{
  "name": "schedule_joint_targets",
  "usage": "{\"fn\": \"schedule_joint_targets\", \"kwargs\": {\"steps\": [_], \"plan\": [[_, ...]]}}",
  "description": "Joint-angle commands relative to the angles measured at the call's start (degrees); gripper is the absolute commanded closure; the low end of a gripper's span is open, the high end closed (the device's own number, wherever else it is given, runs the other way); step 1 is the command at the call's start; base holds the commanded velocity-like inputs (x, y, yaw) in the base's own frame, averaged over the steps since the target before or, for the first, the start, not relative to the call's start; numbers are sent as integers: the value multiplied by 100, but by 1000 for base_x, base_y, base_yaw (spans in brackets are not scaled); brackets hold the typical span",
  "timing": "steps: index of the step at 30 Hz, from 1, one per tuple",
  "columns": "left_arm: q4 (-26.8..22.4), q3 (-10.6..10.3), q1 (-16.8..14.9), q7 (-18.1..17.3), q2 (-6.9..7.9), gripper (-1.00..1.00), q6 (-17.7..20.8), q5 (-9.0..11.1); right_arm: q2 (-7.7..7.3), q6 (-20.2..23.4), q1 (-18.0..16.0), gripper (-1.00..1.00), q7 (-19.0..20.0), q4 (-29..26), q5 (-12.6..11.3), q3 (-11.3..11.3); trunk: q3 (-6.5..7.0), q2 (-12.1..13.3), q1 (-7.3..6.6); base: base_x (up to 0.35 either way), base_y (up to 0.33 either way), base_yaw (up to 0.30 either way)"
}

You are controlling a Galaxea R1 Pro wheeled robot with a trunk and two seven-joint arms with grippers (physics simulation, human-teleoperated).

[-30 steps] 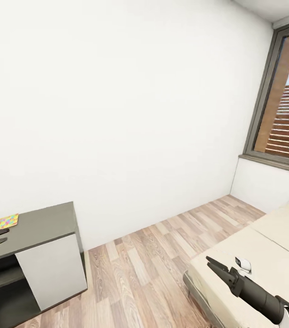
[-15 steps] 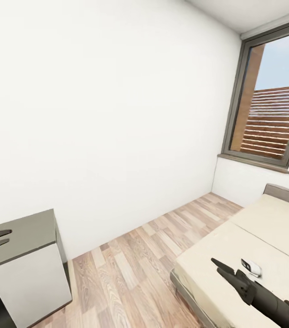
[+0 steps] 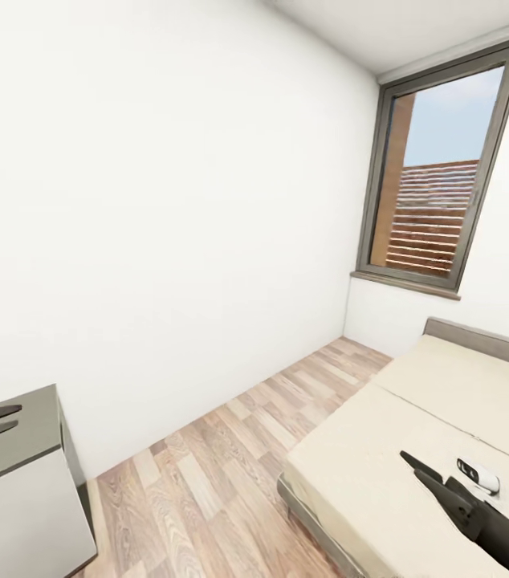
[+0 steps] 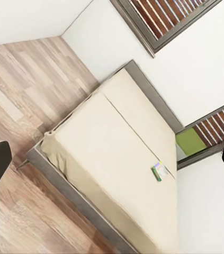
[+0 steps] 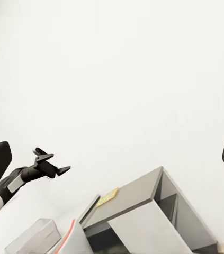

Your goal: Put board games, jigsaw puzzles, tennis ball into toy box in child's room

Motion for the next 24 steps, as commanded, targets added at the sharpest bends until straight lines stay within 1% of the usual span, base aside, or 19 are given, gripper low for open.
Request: {"fn": "schedule_joint_targets", "kwargs": {"steps": [1,2,8,13,18,24], "plan": [[0,2,1,-27,1,-100,61,-7,0,64,-7,-100,22,-3,-7,-39,3,-4,2,0,0,-246],[0,2,1,-27,1,-100,61,-7,-3,77,-12,-100,25,-25,-12,-110,9,-4,2,0,0,-246],[0,1,1,-27,-5,-100,61,-3,-4,187,-18,-100,30,-83,-18,-382,42,-4,2,-19,0,-245],[0,1,1,-27,-7,-100,61,-4,3,277,-20,-100,31,-100,-19,-683,64,-4,2,-139,0,-227],[0,1,1,-27,-9,-100,61,-3,7,304,-20,-100,31,-104,-19,-803,78,-4,2,-119,0,-127],[0,1,1,-27,-14,-100,61,1,13,316,-20,-100,28,-105,-18,-852,83,-4,2,-36,0,-39]]}}
